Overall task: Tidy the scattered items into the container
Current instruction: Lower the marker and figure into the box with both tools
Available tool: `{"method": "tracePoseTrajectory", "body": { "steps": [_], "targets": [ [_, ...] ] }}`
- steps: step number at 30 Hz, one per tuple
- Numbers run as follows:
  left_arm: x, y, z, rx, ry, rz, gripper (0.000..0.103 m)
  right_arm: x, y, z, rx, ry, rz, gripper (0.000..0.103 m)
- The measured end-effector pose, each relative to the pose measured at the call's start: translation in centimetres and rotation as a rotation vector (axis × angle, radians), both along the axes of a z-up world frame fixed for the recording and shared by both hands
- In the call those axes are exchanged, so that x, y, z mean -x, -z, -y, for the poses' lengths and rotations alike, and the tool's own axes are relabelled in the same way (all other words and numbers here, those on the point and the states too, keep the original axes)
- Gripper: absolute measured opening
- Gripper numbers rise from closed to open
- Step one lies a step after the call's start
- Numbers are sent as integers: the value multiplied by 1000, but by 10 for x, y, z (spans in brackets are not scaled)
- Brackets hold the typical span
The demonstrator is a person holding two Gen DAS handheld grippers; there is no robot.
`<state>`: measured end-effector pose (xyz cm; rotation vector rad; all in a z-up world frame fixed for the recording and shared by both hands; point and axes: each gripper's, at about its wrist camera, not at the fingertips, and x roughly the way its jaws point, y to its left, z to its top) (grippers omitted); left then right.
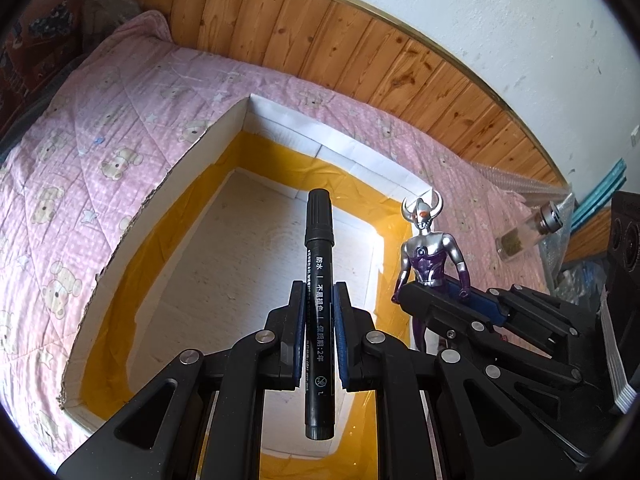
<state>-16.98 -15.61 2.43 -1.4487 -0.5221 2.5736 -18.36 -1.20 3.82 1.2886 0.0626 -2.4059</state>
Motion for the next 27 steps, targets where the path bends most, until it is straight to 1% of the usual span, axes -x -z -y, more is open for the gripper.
{"method": "tracePoseTrajectory", "body": {
  "steps": [4, 13, 21, 24, 27],
  "targets": [
    [8, 1, -3, 6, 12, 13, 13, 7, 2, 2, -11, -4, 9, 16],
    [21, 8, 4, -61, -10, 61, 13, 19, 5, 12, -56, -23, 14, 16],
    [35, 18, 12, -82, -32, 102, 13, 29, 8, 21, -92, -41, 24, 16],
    [41, 22, 15, -80, -35, 115, 13, 34, 10, 24, -91, -42, 46, 16],
    [46, 27, 18, -96, -38, 137, 13, 39, 13, 24, -78, -41, 71, 16]
  ]
}}
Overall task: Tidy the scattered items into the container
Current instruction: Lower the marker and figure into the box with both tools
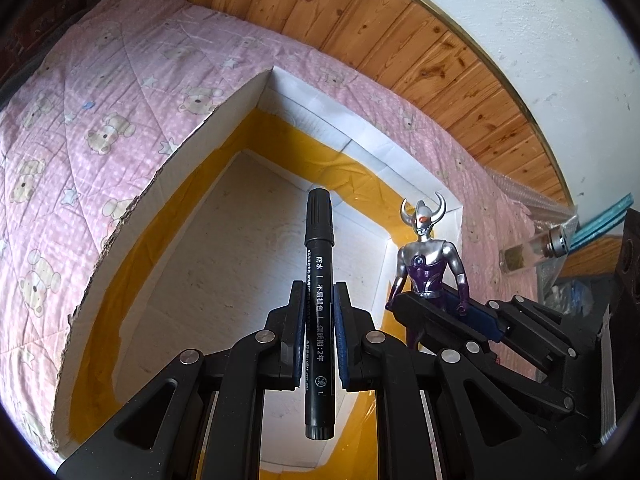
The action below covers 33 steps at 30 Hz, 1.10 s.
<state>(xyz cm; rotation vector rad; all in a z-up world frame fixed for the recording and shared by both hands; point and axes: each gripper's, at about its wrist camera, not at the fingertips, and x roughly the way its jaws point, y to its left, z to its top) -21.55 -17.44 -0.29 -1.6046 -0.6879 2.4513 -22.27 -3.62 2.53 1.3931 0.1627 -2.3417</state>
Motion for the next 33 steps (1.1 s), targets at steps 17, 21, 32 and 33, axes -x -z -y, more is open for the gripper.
{"method": "tracePoseTrajectory", "body": {
  "steps": [17, 21, 32, 33],
  "targets": [
    [27, 24, 1, 66, 23, 58, 13, 27, 22, -2, -45, 14, 69, 16],
    [34, 34, -1, 94, 34, 81, 13, 31, 29, -1, -57, 14, 84, 16],
    [60, 62, -2, 102, 50, 159, 13, 54, 45, -2, -78, 19, 180, 16],
    [61, 64, -3, 104, 54, 163, 13, 56, 47, -3, -75, 20, 193, 16]
  ]
}}
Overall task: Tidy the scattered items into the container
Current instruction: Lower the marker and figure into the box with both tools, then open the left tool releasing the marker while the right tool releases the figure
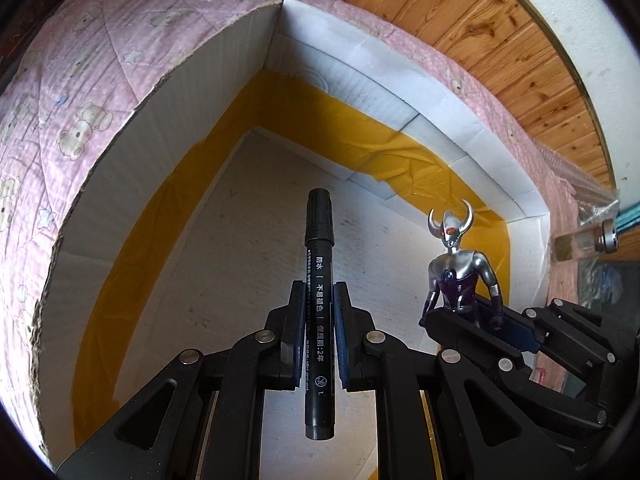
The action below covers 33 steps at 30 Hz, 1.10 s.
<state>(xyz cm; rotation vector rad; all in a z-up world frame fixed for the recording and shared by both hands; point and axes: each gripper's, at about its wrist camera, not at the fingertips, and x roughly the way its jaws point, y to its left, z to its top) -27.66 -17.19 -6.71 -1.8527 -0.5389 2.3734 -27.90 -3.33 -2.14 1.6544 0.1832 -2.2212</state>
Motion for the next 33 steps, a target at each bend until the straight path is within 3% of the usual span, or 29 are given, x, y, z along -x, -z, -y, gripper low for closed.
{"method": "tracePoseTrajectory", "body": {
  "steps": [14, 17, 18, 20, 21, 33],
  "targets": [
    [19, 16, -12, 85, 69, 16, 14, 21, 20, 1, -73, -19, 64, 16],
    [25, 22, -11, 69, 83, 39, 14, 24, 23, 2, -90, -24, 74, 16],
    [25, 24, -10, 65, 80, 44, 15, 24, 24, 3, -92, -25, 76, 17],
    [26, 24, -8, 82, 63, 50, 38, 24, 23, 3, -92, -20, 75, 17],
    [25, 23, -7, 95, 55, 49, 42, 24, 23, 3, -92, -14, 71, 17],
    [-4, -19, -10, 122, 68, 16, 47, -7, -12, -10, -2, 18, 6, 29]
  ]
}}
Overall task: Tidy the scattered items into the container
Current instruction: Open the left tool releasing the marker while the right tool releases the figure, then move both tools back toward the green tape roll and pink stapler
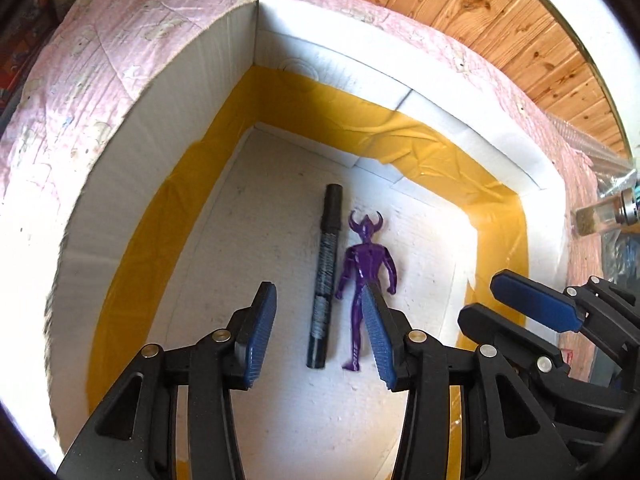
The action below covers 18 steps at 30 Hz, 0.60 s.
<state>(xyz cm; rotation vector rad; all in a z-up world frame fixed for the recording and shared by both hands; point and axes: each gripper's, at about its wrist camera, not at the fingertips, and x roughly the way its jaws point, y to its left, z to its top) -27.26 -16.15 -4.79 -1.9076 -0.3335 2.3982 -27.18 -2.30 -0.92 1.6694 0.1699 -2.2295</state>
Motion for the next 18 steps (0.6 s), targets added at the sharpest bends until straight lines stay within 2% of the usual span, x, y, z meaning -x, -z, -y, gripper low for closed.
{"method": "tracePoseTrajectory", "body": {
  "steps": [5, 11, 18],
  "targets": [
    [-27, -21, -5, 46, 10, -37, 47, -21, -18, -9, 50, -23, -38, 33],
    [-64, -47, -21, 108, 41, -109, 47, -62, -50, -20, 90, -53, -145, 33],
    [-115, -81, -36, 108, 47, -192, 47, -109, -76, -31, 126, -58, -252, 33]
  ]
}}
